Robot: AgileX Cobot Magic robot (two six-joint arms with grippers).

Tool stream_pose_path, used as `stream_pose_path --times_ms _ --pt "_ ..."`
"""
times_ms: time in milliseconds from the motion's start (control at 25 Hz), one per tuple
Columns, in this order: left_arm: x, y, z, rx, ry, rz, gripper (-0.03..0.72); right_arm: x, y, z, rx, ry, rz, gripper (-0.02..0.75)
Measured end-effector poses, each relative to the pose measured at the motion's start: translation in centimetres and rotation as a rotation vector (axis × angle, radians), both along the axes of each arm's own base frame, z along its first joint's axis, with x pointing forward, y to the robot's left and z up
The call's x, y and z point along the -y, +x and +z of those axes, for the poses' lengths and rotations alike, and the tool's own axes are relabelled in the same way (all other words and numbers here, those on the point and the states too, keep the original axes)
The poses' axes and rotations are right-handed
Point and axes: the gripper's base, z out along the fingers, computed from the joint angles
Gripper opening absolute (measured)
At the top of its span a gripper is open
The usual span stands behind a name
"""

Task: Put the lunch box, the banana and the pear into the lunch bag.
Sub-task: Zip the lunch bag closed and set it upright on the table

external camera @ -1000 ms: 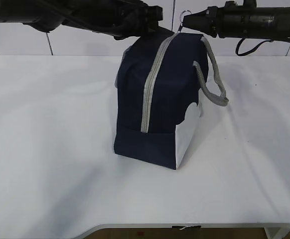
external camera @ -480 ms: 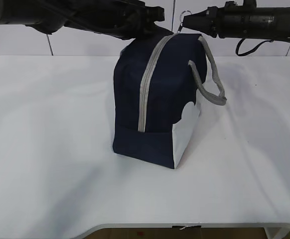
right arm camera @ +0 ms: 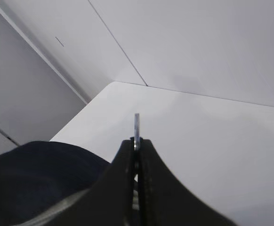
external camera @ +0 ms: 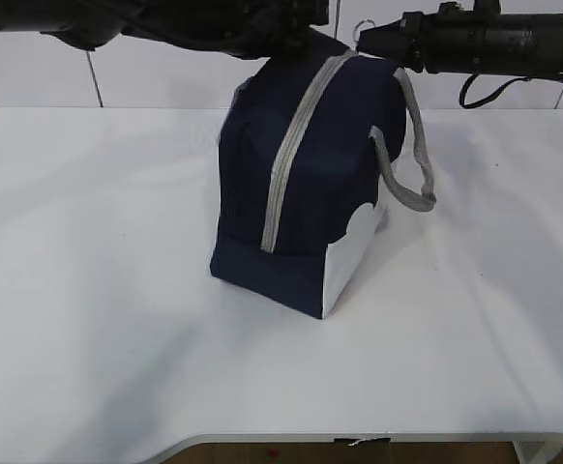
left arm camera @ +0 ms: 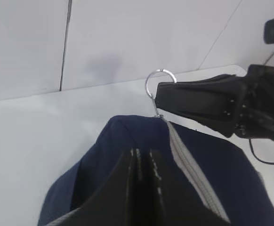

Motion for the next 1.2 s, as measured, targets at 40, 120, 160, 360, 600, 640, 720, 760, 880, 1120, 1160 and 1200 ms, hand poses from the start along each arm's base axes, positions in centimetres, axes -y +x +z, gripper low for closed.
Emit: stream_pose_path --times_ms 40,120,160,360,600,640,720,760,880,1120,1160,1200 --pt "-0.1 -0.1 0.4 0.009 0.002 -0.003 0.015 0.0 0.0 0.0 -0.005 0.003 -0.008 0.006" --pt "-0.2 -0.3 0.9 0.022 0.005 -0.008 0.015 0.1 0.1 0.0 -0.013 0.006 -0.018 0.006" --pt "-0.3 -0.5 1.3 0.029 0.003 -0.008 0.015 0.1 0.1 0.0 -0.019 0.009 -0.018 0.006" --pt "-0.5 -0.9 2.2 0.043 0.01 -0.023 0.015 0.1 0.1 -0.2 -0.05 0.015 -0.026 0.006" --pt "-0.4 -1.4 2.4 0.017 0.027 -0.058 0.015 0.2 0.2 -0.3 -0.057 0.005 -0.038 0.006" --pt "-0.5 -1.5 2.5 0.014 0.028 -0.064 0.015 0.2 0.2 -0.3 -0.057 0.005 -0.039 0.006" --pt "-0.5 -1.8 2.8 0.01 0.031 -0.075 0.015 0.2 0.2 -0.3 -0.061 0.005 -0.04 0.006" --pt "-0.5 -2.0 3.0 0.006 0.033 -0.082 0.015 0.2 0.2 -0.3 -0.063 0.005 -0.04 0.006" --pt "-0.7 -2.4 3.6 0.001 0.033 -0.098 0.015 0.2 0.2 -0.4 -0.067 0.004 -0.04 0.006" --pt "-0.7 -3.1 4.1 -0.032 0.018 -0.127 0.015 0.2 0.2 -0.5 -0.082 0.009 -0.037 0.006" --pt "-0.7 -3.1 4.1 -0.031 0.018 -0.13 0.014 0.2 0.2 -0.6 -0.088 0.01 -0.037 0.006" --pt "-0.7 -3.1 4.1 -0.03 0.018 -0.135 0.014 0.2 0.2 -0.8 -0.094 0.005 -0.035 0.006"
